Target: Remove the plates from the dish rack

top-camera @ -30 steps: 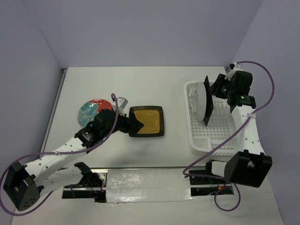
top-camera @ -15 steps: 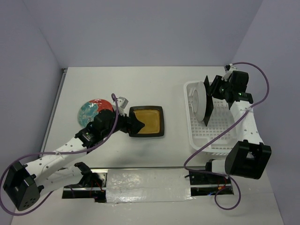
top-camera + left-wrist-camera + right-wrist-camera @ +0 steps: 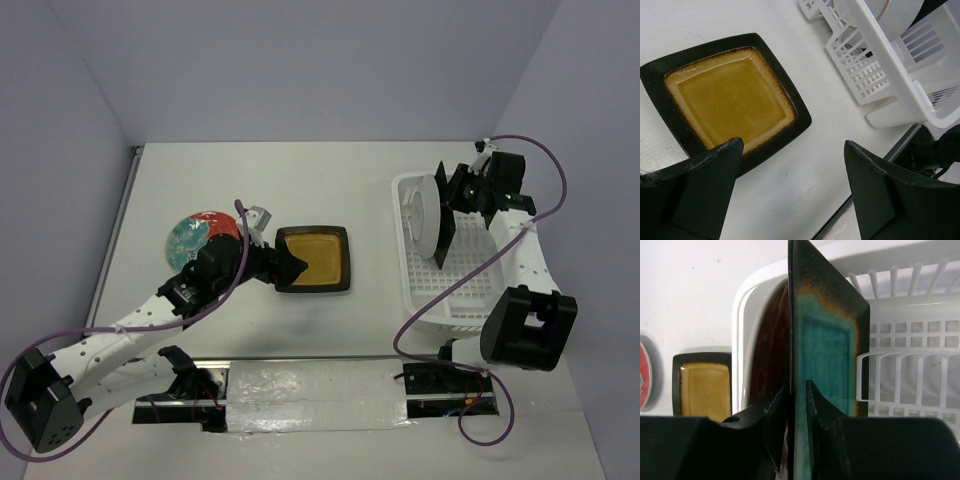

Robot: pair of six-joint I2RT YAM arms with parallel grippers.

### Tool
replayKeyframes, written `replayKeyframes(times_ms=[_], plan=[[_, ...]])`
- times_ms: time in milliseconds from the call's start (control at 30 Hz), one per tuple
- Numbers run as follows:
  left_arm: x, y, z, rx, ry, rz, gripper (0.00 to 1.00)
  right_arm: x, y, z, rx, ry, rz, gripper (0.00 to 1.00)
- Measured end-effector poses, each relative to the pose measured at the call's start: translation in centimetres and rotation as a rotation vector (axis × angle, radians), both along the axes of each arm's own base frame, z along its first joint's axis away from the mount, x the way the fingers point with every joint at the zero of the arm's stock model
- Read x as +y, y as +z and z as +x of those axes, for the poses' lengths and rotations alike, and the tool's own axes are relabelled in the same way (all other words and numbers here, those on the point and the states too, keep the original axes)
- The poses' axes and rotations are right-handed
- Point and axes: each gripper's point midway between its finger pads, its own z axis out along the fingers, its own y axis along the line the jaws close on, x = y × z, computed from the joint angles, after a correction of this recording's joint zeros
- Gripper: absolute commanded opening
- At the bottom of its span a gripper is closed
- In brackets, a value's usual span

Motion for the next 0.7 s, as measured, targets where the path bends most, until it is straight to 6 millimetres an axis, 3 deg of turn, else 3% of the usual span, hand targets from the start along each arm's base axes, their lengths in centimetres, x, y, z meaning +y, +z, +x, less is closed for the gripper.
replayKeyframes(times_ms=[267,500,700], plan=[[0.09,0.34,-0.02,-0.009,0.003,-0.006,0.94,-0.08,0.00,0.27,-0.012,0.016,0.005,0.07],[0.08,0.27,0.00,-0.008,0.003,-0.005,0.94,-0.09,0.12,0.31,-0.018,0.022,0.006,0.00],[0.04,-0.13,0.08,0.002,0.004,0.004,0.94,0.02,0.32,0.32,-0.021,0.032,0.010,0.00]])
